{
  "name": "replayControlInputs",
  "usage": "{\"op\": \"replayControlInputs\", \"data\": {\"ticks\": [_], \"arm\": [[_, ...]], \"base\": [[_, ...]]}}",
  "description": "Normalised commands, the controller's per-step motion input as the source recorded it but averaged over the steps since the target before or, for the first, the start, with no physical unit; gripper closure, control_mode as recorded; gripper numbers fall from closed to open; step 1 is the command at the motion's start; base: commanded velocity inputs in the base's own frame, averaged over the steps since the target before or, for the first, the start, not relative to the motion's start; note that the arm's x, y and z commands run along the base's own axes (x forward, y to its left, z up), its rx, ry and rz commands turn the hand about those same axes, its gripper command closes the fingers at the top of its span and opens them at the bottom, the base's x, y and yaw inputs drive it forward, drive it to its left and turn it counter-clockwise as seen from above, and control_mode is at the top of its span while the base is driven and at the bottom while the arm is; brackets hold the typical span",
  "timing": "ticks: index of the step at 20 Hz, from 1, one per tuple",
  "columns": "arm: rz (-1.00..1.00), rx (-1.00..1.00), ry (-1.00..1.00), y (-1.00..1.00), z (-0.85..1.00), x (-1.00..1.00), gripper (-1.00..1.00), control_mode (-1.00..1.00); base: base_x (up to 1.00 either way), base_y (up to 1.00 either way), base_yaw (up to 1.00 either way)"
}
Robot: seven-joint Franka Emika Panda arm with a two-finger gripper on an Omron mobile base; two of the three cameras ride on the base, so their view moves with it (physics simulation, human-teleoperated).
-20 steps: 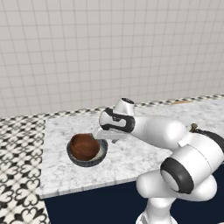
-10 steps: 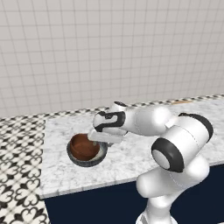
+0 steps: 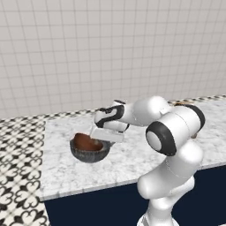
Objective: Pick up the bowls on the counter and stack them on top of one another in the open cabinet. Place the smaller bowl on top of the larger bowl.
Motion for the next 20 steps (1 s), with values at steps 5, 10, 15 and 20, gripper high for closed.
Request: {"op": "replayControlInputs", "data": {"ticks": [5, 10, 15, 20], "arm": [[-0.03, -0.03, 0.13, 0.61, -0.65, 0.0, 1.0, -1.0], [0.0, -0.05, -0.01, 0.33, -0.45, -0.03, 1.0, -1.0], [-0.06, 0.04, -0.31, -0.05, 0.32, -0.52, 1.0, -1.0], [-0.12, 0.13, -0.5, -0.3, 0.74, -0.71, 1.0, -1.0]], "base": [[0.0, 0.0, 0.0], [0.0, 0.0, 0.0], [0.0, 0.0, 0.0], [0.0, 0.0, 0.0]]}}
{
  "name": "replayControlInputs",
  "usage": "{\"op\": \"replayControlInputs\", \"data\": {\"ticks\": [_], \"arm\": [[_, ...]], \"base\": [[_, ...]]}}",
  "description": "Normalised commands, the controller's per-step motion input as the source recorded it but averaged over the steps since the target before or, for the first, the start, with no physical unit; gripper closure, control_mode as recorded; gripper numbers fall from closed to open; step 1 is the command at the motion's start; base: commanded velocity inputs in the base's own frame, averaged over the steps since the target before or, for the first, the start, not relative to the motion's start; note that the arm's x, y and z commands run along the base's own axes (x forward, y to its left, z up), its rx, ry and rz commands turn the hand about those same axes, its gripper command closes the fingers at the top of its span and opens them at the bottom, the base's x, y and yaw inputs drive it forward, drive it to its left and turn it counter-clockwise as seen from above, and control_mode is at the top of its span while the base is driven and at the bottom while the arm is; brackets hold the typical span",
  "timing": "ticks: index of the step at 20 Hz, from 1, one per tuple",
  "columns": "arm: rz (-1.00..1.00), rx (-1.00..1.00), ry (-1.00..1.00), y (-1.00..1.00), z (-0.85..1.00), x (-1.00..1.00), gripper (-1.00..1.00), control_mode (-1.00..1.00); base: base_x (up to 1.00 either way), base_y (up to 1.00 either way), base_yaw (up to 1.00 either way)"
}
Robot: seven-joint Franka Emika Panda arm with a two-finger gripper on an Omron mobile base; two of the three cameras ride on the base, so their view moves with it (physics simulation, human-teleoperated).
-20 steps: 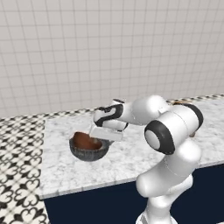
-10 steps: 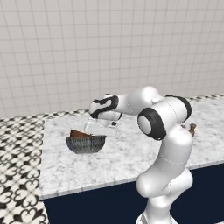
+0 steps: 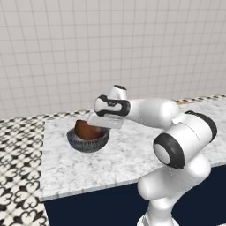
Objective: Pick up the bowls on the counter and stack them on top of one another in the open cabinet. Place the smaller bowl on top of the larger bowl.
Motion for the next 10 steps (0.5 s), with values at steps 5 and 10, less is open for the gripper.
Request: {"op": "replayControlInputs", "data": {"ticks": [5, 10], "arm": [[-0.15, 0.17, -0.48, -0.42, 0.9, -0.54, 1.0, -1.0], [-0.17, 0.19, -0.42, -0.49, 0.93, -0.38, 1.0, -1.0]], "base": [[0.0, 0.0, 0.0], [0.0, 0.0, 0.0]]}}
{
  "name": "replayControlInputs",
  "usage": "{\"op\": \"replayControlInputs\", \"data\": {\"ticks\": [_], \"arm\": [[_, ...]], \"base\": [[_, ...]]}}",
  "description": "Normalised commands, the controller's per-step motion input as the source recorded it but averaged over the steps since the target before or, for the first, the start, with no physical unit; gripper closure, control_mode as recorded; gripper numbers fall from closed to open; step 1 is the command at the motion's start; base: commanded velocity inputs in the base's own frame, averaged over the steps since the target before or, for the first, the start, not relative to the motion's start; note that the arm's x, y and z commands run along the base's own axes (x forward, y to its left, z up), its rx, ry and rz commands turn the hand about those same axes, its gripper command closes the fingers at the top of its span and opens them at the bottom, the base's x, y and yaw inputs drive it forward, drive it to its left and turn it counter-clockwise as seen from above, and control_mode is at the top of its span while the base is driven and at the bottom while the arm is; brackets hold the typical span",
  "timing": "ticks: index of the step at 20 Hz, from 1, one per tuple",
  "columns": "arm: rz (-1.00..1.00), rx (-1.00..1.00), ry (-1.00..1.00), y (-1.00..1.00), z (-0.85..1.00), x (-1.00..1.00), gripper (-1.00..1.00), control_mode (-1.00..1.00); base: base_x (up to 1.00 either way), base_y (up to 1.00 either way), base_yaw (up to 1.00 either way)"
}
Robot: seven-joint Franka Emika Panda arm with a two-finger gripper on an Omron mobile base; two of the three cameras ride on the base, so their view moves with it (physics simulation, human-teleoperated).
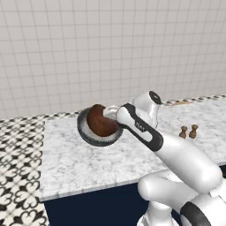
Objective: Pick up the bowls on the counter and stack them on top of one another in the open cabinet. Place the smaller bowl on top of the larger bowl.
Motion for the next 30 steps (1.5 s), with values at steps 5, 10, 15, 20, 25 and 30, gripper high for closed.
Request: {"op": "replayControlInputs", "data": {"ticks": [5, 10, 15, 20, 25, 30], "arm": [[-0.22, 0.17, -0.18, -0.36, 0.98, -0.13, 1.0, -1.0], [-0.17, 0.09, 0.01, -0.17, 0.74, 0.02, 1.0, -1.0], [-0.05, 0.0, 0.0, 0.0, 0.07, -0.05, 1.0, -1.0], [0.0, 0.0, 0.0, 0.0, 0.0, 0.0, 1.0, 1.0], [0.0, 0.0, 0.0, 0.0, 0.0, 0.0, 1.0, 1.0], [0.0, 0.0, 0.0, 0.0, 0.0, 0.0, 1.0, 1.0]], "base": [[0.0, 0.0, 0.0], [0.0, 0.0, 0.0], [0.0, 0.0, 0.0], [-0.98, 0.02, 0.37], [-0.68, 0.0, 0.8], [-0.16, 0.01, 0.97]]}}
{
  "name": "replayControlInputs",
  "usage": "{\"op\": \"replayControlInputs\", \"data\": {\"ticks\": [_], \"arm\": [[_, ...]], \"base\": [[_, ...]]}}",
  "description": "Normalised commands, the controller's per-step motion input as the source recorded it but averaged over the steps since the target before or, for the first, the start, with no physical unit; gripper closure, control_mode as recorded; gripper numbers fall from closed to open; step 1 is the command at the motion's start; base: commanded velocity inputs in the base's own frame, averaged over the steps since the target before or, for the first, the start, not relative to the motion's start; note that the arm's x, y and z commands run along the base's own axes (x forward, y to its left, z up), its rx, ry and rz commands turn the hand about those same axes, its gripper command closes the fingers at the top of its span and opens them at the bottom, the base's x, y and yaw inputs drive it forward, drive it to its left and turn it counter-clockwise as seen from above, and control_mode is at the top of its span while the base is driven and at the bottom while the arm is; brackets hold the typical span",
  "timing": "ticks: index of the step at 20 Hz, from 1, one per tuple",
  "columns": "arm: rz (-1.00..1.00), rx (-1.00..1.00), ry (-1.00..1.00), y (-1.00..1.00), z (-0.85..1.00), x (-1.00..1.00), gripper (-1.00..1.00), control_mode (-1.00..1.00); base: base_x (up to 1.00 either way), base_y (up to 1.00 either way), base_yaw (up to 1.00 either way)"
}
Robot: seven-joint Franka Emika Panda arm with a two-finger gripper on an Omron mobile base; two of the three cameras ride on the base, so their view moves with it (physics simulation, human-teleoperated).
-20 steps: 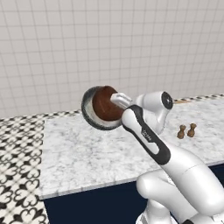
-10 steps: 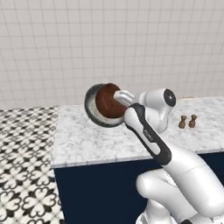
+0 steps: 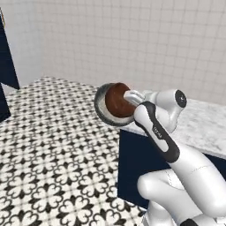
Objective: Pick up the bowls on the counter and stack them on top of one another in the open cabinet. Place the smaller bowl on top of the larger bowl.
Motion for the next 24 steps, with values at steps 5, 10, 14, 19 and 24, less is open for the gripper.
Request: {"op": "replayControlInputs", "data": {"ticks": [5, 10, 14, 19, 24], "arm": [[0.0, 0.0, 0.0, 0.0, 0.0, 0.0, 1.0, 1.0], [0.0, 0.0, 0.0, 0.0, 0.0, 0.0, 1.0, 1.0], [0.0, 0.0, 0.0, 0.0, 0.0, 0.0, 1.0, 1.0], [0.0, 0.0, 0.0, 0.0, 0.0, 0.0, 1.0, 1.0], [0.0, 0.0, 0.0, 0.0, 0.0, 0.0, 1.0, 1.0]], "base": [[0.25, 0.12, 0.78], [1.0, 0.1, 0.2], [1.0, 0.08, 0.08], [1.0, 0.1, 0.09], [1.0, 0.04, 0.08]]}}
